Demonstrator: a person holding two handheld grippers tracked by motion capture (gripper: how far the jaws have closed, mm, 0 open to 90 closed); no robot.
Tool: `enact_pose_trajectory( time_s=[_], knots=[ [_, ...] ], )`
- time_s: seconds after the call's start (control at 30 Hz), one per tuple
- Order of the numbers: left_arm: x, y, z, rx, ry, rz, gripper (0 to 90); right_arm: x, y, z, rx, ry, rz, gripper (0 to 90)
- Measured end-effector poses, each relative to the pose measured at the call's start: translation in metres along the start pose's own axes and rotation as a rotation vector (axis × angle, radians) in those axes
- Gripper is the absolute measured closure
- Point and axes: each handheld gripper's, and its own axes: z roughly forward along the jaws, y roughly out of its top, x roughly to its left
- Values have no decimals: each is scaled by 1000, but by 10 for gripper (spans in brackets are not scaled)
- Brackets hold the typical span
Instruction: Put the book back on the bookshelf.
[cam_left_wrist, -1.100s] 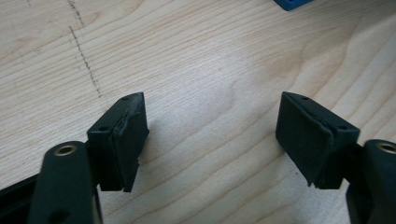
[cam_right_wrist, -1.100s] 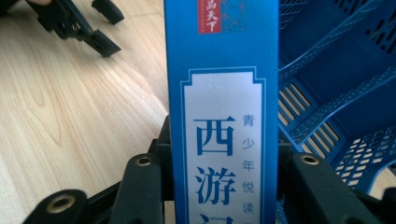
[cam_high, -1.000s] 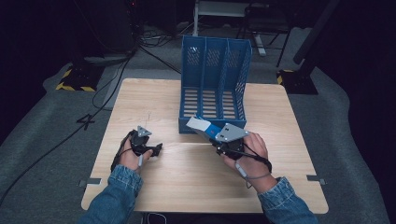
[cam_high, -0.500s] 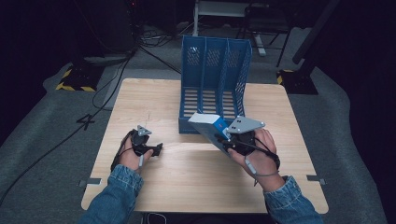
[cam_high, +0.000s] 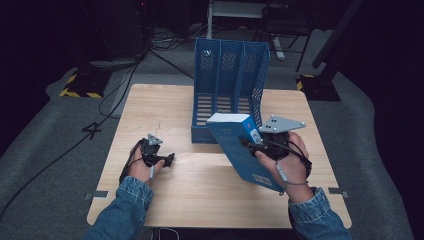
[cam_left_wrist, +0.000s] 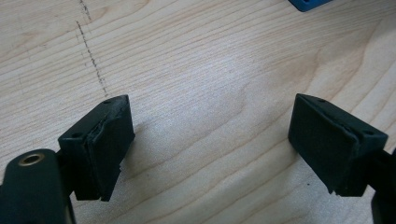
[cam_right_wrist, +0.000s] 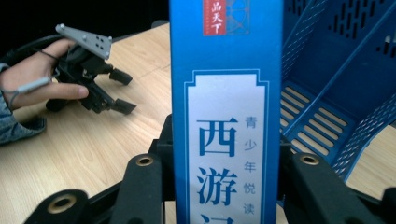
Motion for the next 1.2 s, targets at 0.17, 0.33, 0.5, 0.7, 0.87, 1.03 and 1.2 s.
enact_pose_trajectory(
  time_s=[0.17, 0.33, 0.5, 0.7, 0.87, 1.03, 1.2],
  knots=[
    [0, 0, 0, 0, -1, 0, 147, -9, 5, -8, -27, -4, 31, 620],
    [0, 0, 0, 0, -1, -1, 146, -21, 14, -20, -57, -27, 59, 620],
    [0, 0, 0, 0, -1, -1, 147, -31, 25, -27, -85, -49, 72, 620],
    [0, 0, 0, 2, -2, -2, 147, -40, 38, -31, -119, -57, 80, 620],
    [0, 0, 0, 2, -2, -3, 147, -51, 51, -29, -140, -53, 114, 620],
    [0, 1, 1, 0, -2, -1, 147, -62, 64, -26, -168, -70, 131, 620],
    [0, 1, 1, 0, -1, -1, 146, -76, 73, -22, -220, -81, 166, 620]
  ],
)
